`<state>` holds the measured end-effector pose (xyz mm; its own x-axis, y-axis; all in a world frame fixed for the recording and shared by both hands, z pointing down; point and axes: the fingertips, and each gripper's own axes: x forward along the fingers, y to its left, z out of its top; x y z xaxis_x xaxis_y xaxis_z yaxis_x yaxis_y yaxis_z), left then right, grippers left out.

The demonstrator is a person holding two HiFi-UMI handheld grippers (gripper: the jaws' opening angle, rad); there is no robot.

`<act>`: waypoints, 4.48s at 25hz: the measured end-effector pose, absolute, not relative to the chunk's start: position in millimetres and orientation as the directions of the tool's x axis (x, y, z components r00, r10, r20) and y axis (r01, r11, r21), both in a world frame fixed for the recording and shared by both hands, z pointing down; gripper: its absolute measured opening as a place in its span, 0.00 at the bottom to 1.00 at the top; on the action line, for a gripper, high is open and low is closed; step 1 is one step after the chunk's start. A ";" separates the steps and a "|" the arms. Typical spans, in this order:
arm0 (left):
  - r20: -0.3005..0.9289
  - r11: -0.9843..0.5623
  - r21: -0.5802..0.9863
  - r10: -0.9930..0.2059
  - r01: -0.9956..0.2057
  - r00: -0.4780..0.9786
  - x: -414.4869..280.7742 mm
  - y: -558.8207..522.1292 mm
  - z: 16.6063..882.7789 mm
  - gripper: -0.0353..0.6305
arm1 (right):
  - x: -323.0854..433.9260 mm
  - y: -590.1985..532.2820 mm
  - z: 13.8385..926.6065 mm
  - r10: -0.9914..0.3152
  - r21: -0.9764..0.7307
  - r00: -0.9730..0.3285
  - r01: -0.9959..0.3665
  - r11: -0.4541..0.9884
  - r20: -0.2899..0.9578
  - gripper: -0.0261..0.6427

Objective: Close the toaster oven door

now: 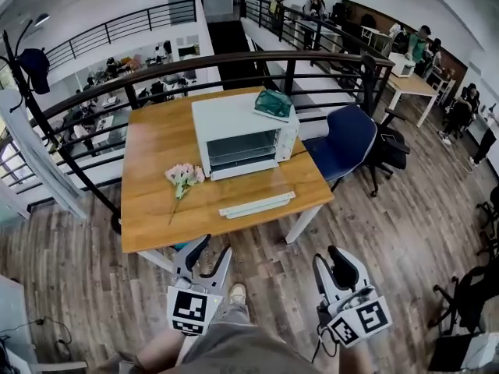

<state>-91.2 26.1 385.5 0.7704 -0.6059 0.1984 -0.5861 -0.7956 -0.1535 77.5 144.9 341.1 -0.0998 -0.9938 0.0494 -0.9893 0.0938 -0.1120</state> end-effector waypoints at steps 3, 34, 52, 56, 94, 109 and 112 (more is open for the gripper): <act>0.252 -0.799 -0.151 -0.601 -0.582 0.759 -82.5 -9.6 404.9 0.32 | 88.6 98.4 356.9 -0.989 -0.121 -0.112 -0.988 0.100 0.095 0.24; 0.751 -0.698 0.003 -0.471 -0.716 0.462 -56.1 -144.8 661.7 0.44 | 204.6 -106.1 634.3 -0.741 -0.226 -0.244 -0.966 0.128 0.626 0.24; 0.878 -0.508 0.020 -0.404 -0.861 0.259 -40.9 -156.9 758.9 0.45 | 243.3 -130.4 758.5 -0.491 -0.300 -0.400 -0.914 0.272 0.774 0.25; 0.846 -0.483 0.055 -0.443 -0.874 0.298 -33.2 -165.5 760.7 0.44 | 239.8 -136.6 763.8 -0.478 -0.319 -0.414 -0.908 0.270 0.774 0.25; 0.402 -0.412 0.132 -0.809 -0.902 0.428 -8.9 -346.3 537.7 0.31 | 268.7 -315.8 555.1 -0.818 -0.650 -0.490 -0.733 0.200 0.301 0.25; 0.387 -0.463 -0.073 -0.829 -0.883 0.403 -3.8 -349.4 512.3 0.20 | 252.9 -312.9 522.6 -0.822 -0.487 -0.438 -0.842 0.233 0.365 0.25; 0.343 -0.458 -0.043 -0.842 -0.888 0.417 -9.9 -343.1 487.9 0.20 | 242.3 -303.5 486.8 -0.828 -0.455 -0.471 -0.835 0.308 0.304 0.20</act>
<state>-9.9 -343.1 487.9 0.4171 -0.8418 0.3425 -0.8880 -0.4577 -0.0435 242.3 -303.5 486.8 -0.4708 -0.8284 0.3035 -0.8353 0.3079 -0.4554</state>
